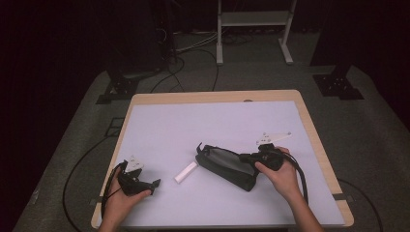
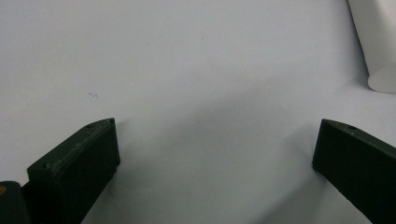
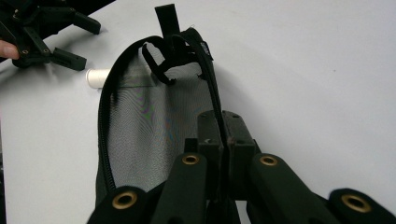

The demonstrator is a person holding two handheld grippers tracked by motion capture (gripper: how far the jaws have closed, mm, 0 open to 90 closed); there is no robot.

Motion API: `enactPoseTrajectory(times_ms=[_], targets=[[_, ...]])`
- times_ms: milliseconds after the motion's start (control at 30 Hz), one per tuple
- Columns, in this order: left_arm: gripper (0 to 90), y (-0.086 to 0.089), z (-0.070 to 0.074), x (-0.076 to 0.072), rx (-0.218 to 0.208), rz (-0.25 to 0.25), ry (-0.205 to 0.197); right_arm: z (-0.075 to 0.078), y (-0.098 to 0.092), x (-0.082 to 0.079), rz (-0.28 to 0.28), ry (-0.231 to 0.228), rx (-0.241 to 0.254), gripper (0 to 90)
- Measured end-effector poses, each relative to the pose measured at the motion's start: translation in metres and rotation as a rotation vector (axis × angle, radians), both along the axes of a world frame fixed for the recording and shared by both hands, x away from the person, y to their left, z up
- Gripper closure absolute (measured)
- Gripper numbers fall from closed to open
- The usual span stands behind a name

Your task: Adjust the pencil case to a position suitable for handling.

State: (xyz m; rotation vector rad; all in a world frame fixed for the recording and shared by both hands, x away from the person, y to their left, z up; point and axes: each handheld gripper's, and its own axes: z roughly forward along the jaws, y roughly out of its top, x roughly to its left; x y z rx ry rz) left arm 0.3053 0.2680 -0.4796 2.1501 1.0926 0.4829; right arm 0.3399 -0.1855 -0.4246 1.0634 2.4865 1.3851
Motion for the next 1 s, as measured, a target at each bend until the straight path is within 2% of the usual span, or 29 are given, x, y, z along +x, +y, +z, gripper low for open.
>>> enactPoseTrajectory(times_ms=[300,667,1000], targets=[[0.0,0.000,0.000,0.000,0.000,0.000,0.000,-0.002,0.000,0.000,0.003,-0.001,-0.033,79.2],[0.0,0.000,0.000,0.000,0.000,0.000,0.000,0.005,-0.006,-0.005,-0.003,-0.025,-0.022,64.4],[0.0,0.000,0.000,0.000,0.000,0.000,0.000,0.017,-0.013,-0.010,-0.032,-0.057,-0.010,55.6]])
